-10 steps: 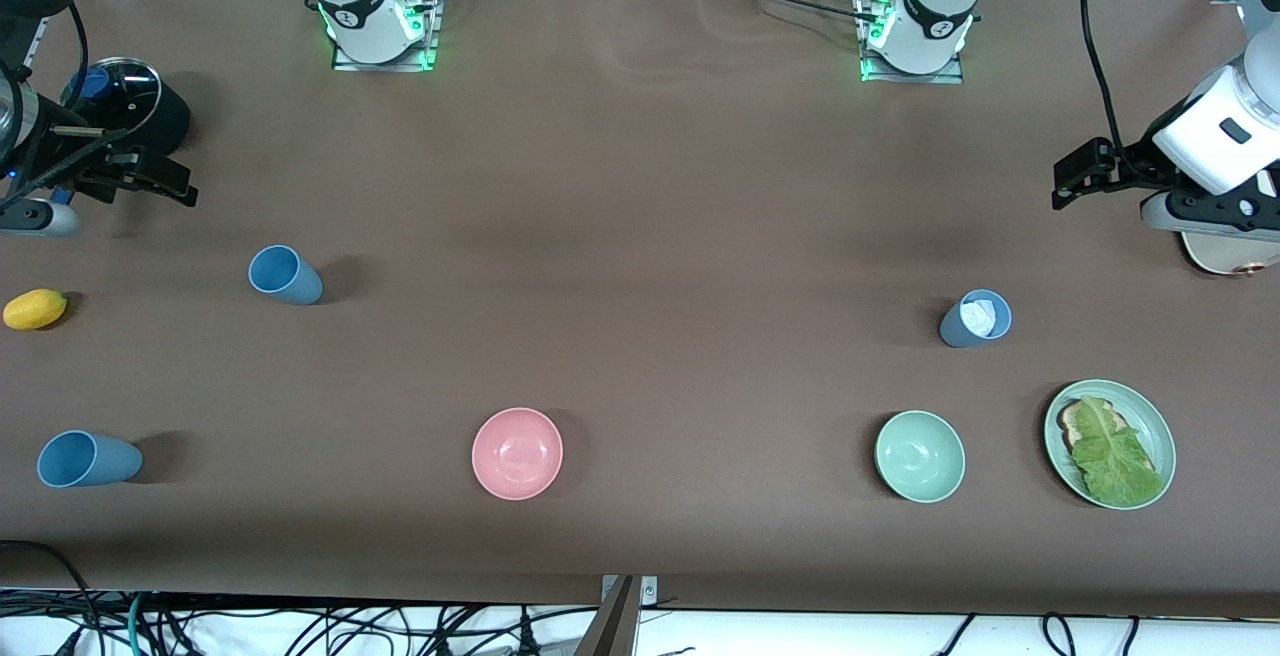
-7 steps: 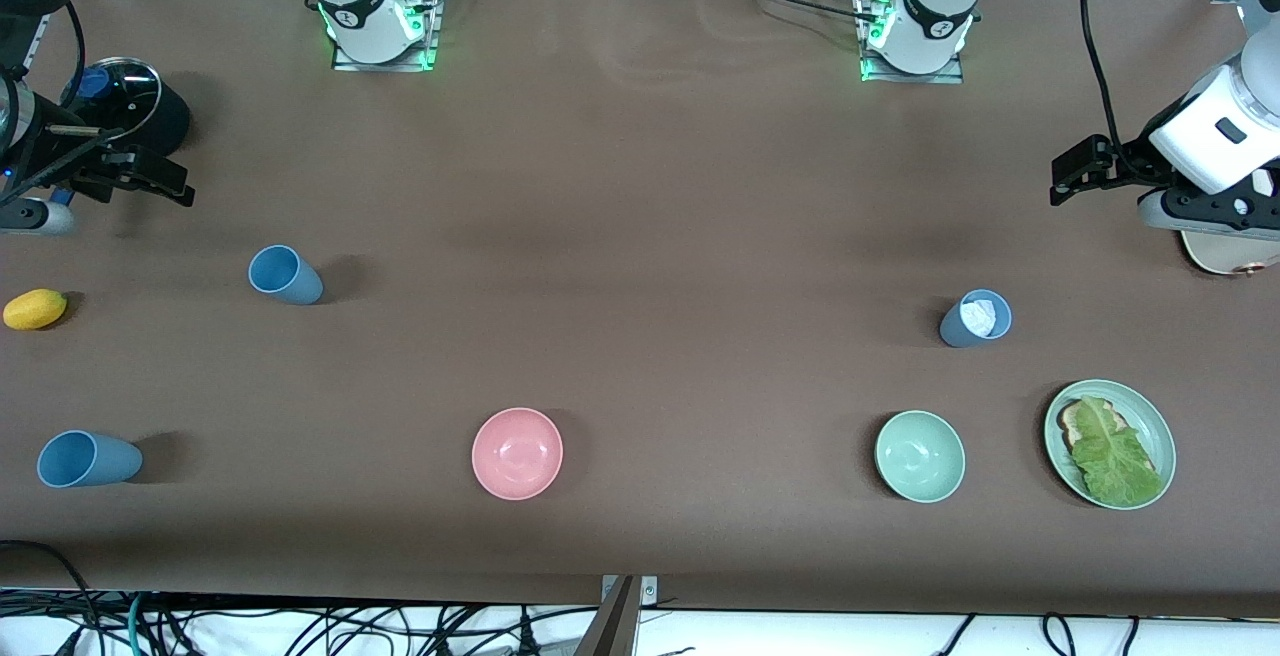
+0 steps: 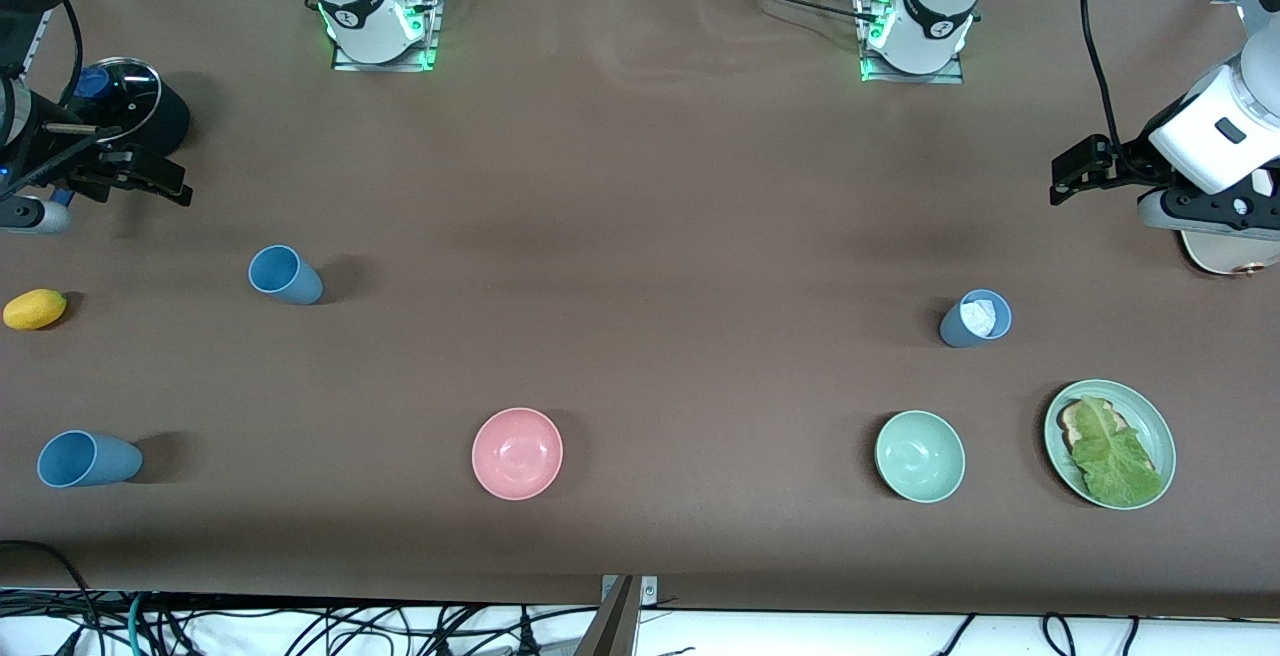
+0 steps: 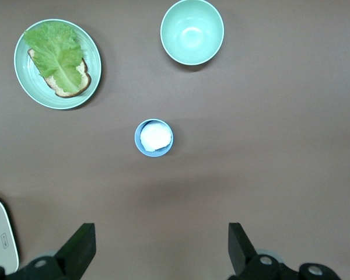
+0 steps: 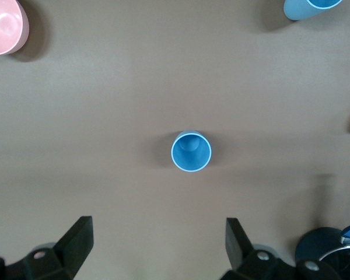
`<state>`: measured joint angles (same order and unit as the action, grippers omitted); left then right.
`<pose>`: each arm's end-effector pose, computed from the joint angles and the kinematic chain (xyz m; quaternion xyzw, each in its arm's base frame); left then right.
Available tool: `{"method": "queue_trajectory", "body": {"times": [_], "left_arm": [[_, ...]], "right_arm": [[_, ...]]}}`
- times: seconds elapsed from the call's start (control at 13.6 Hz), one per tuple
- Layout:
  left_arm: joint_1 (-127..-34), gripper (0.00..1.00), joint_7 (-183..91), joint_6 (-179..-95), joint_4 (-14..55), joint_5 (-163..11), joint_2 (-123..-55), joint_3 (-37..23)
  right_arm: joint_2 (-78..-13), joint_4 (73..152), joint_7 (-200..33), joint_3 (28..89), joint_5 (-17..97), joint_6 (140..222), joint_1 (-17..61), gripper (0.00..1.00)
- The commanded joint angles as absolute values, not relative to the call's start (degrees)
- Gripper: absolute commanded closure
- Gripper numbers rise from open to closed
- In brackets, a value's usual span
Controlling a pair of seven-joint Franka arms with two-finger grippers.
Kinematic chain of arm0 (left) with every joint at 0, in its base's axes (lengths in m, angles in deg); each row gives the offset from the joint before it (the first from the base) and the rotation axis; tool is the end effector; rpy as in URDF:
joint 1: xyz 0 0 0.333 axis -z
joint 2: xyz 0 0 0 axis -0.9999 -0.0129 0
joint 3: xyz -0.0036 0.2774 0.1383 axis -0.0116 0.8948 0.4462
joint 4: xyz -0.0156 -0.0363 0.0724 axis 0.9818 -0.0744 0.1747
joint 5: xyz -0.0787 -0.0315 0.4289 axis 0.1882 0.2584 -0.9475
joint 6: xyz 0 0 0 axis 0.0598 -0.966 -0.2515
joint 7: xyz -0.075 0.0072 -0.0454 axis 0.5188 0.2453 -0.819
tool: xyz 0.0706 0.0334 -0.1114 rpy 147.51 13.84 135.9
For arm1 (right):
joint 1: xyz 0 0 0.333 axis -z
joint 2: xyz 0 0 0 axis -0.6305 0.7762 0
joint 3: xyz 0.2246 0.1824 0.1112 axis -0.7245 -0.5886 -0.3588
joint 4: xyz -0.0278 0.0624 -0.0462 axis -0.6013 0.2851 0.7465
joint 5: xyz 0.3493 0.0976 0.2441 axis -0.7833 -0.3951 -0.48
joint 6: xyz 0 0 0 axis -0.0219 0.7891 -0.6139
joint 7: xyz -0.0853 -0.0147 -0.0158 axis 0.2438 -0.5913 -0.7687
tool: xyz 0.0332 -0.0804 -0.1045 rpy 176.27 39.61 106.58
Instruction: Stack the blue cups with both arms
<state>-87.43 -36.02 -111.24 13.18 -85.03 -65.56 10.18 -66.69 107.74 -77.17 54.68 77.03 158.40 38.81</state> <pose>0.6069 -0.0307 0.5507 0.9981 -0.0546 -0.0285 0.0004 0.6093 -0.0130 0.5314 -0.9992 0.0205 0.0329 0.0017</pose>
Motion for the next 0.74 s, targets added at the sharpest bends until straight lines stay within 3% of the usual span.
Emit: {"method": "queue_trajectory", "body": {"times": [0.0, 0.66], "left_arm": [[-87.77, 0.0, -35.06, -109.83, 11.44, -86.08, -66.22, 9.94], [-89.16, 0.0, -35.23, -109.74, 11.44, -86.26, -66.92, 10.12]], "right_arm": [[-66.6, 106.61, -77.93, 54.77, 77.64, 157.28, 38.83, 0.0], [-66.34, 106.61, -78.11, 54.51, 77.9, 157.19, 38.56, 0.0]]}}
